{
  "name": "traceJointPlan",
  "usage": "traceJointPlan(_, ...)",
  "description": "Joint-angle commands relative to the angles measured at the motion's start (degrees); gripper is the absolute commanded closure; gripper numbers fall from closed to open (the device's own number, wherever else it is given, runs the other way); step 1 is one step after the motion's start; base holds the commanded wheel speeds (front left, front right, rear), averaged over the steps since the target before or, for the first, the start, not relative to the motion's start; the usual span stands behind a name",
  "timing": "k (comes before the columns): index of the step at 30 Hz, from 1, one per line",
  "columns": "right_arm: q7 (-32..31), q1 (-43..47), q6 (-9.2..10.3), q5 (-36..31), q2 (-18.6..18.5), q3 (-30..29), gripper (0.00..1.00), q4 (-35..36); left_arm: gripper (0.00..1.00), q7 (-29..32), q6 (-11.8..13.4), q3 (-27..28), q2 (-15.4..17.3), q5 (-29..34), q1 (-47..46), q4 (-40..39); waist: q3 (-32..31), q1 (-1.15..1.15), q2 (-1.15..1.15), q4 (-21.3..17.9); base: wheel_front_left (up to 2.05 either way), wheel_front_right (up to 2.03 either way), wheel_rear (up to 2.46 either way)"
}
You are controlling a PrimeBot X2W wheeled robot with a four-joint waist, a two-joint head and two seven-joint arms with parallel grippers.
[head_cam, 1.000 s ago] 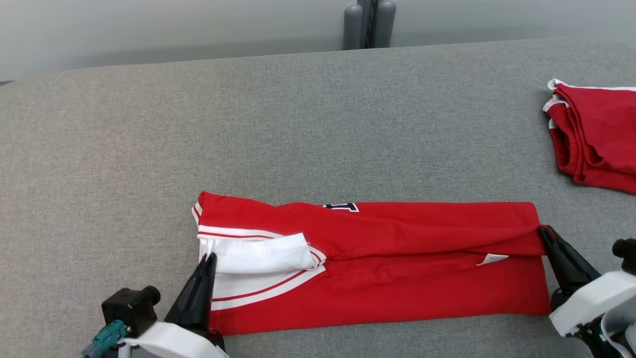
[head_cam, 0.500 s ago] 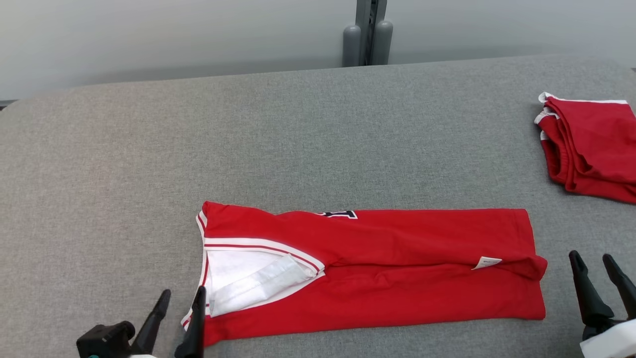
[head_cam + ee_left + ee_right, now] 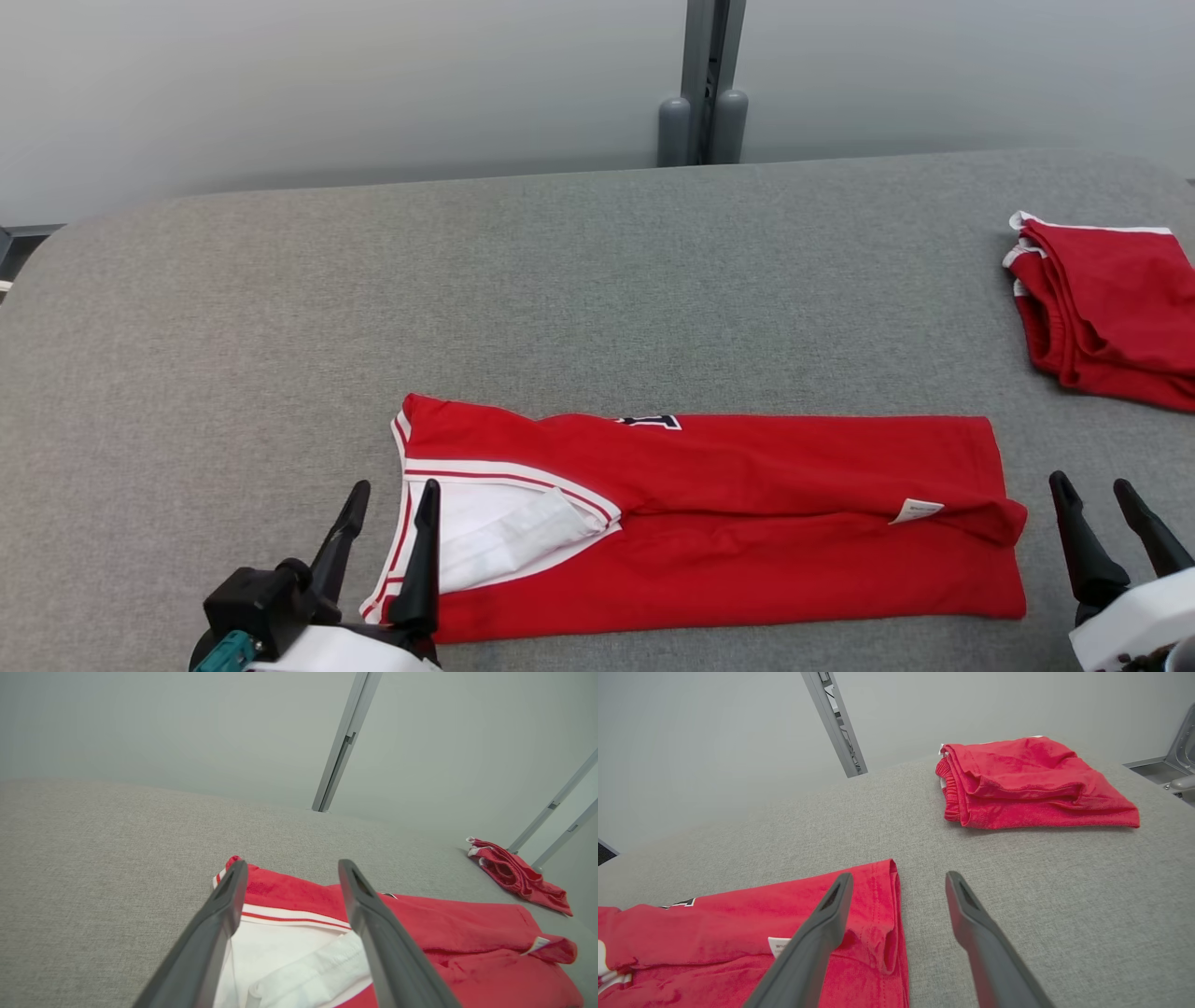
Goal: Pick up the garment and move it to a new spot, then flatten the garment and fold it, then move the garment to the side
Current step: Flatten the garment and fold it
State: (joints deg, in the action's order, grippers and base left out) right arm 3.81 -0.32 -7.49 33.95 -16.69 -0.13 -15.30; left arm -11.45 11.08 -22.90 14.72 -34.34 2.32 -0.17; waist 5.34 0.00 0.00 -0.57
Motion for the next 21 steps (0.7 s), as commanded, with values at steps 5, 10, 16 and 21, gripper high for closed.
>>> traceJointPlan(5,-2.99,-4.49,-0.02,-2.78,1.07,-0.67,0.0,-5.37,0.0,-1.11,-0.35,-0.7,-1.17,0.85,-2.31,1.97,-0.71,0.0,0.0,1.6,0.0,0.0,0.0)
traceJointPlan(10,-4.16,-8.05,-0.02,-3.93,1.31,-0.01,0.0,-12.3,0.0,-1.76,-0.45,-0.39,-1.39,1.07,-3.2,2.92,-0.3,0.0,0.0,3.34,0.0,0.0,0.0)
traceJointPlan(16,-4.49,-10.19,-0.02,-3.58,1.23,2.16,0.0,-19.58,0.0,-2.28,-0.76,-0.24,-1.71,0.98,-3.54,3.62,0.29,0.0,0.0,4.64,0.0,0.0,0.0)
traceJointPlan(21,-4.44,-10.07,-0.02,-2.67,0.9,4.95,0.0,-22.53,0.0,-2.65,-0.79,0.09,-1.81,0.93,-3.54,3.92,0.76,0.0,0.0,4.7,0.0,0.0,0.0)
